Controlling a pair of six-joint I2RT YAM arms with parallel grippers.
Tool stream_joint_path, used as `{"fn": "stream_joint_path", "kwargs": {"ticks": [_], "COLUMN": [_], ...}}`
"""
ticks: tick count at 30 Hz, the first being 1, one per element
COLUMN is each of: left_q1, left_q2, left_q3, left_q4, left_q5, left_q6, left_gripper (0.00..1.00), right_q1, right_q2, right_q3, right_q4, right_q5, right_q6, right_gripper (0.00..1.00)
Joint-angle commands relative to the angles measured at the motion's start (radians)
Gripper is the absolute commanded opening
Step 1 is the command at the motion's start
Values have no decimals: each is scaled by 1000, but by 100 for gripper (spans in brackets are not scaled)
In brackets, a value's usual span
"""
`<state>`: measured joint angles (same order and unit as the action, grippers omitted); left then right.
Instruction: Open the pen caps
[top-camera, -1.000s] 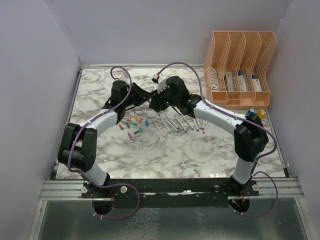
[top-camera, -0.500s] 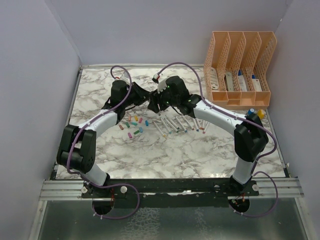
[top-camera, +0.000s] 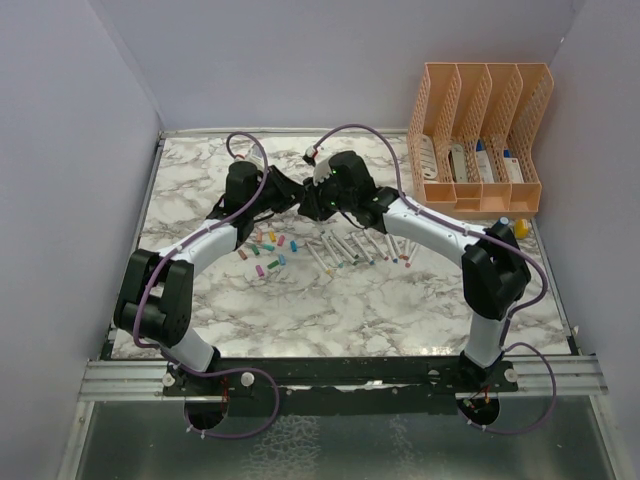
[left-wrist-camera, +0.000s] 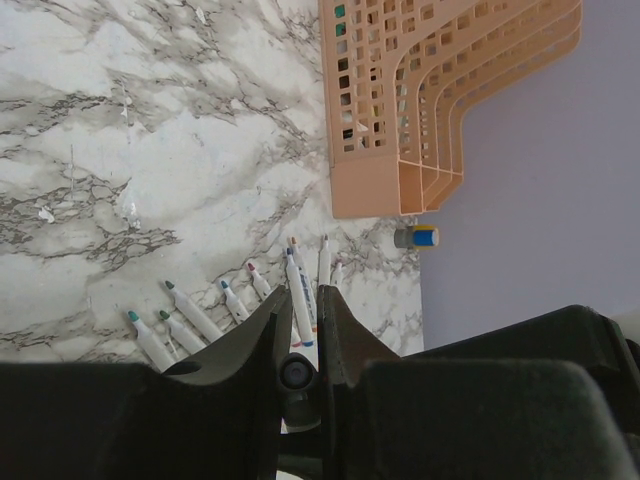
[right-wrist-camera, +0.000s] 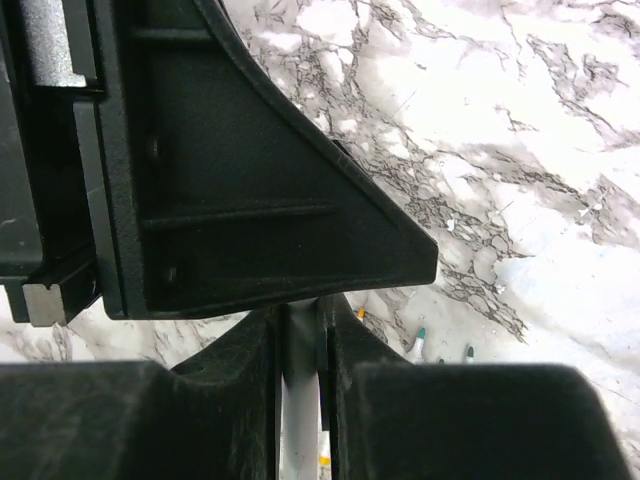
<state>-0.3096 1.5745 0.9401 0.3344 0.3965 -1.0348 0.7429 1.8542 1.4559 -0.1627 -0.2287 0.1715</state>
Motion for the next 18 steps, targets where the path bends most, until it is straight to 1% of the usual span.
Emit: {"fn": "stream_joint_path", "kwargs": {"ticks": [1,2,3,9,18], "left_q1": [-6,-6,-6,-1,73], "left_q2": [-29,-28,-27,1,63], "left_q3": [17,18,21,51,125], "left_q4": [35,35,36,28,-9], "left_q5": [18,18,17,10,8], "left_q6": [-2,0,3,22,61], "left_gripper": [0,0,0,0,0], "right_q1": [7,7,7,7,7], "right_q2": [9,6,3,-38,-197], "right_q3": [31,30,26,-34,-266], "right_q4": [20,19,17,7,-11], "right_q5": [-26,-24,-23,-14,9], "right_q6": [8,8,8,3,9], "right_gripper": [6,3,1,1,1]}}
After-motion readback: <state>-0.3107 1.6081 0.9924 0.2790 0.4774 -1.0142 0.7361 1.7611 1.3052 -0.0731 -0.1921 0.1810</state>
